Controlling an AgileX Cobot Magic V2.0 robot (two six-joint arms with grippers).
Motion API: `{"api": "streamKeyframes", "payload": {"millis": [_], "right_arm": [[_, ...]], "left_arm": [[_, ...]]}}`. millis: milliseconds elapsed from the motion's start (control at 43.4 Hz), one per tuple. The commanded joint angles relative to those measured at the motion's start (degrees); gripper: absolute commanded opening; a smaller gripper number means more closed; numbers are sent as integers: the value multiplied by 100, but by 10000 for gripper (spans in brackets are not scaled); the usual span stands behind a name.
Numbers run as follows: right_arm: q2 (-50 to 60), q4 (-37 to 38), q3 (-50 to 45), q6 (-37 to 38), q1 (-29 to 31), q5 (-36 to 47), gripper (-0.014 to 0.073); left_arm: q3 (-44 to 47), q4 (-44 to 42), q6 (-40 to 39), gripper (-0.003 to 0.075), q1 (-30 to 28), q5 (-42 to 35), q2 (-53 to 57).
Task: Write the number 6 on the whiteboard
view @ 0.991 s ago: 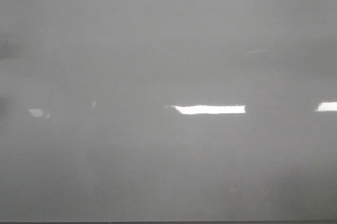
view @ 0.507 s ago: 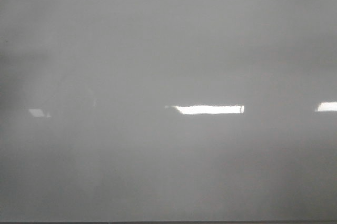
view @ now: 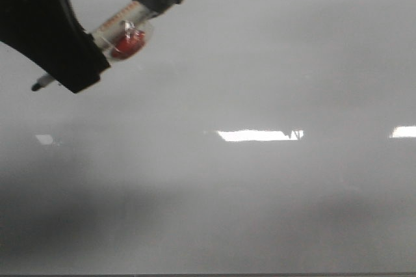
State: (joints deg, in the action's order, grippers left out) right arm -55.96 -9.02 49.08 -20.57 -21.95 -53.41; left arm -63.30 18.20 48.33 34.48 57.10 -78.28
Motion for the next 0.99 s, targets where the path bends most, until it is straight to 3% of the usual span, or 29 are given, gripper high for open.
{"api": "streamKeyframes", "payload": {"millis": [0,369,599,968], "right_arm": [[-88,-334,241,-607,-339,88,561],[-503,-1678,689,-2828,-1364,256,561],[-759,-1934,691,-3133,-1768,469,550],[-778,-2135,740,-3133,-1801,714,289]], "left_arm": [[-196,158,99,-13,399,-304,42],[-196,114,105,-13,1409,-523,-3],[-196,104,105,-13,1549,-620,-3],[-196,23,105,-13,1549,-620,-3]]}}
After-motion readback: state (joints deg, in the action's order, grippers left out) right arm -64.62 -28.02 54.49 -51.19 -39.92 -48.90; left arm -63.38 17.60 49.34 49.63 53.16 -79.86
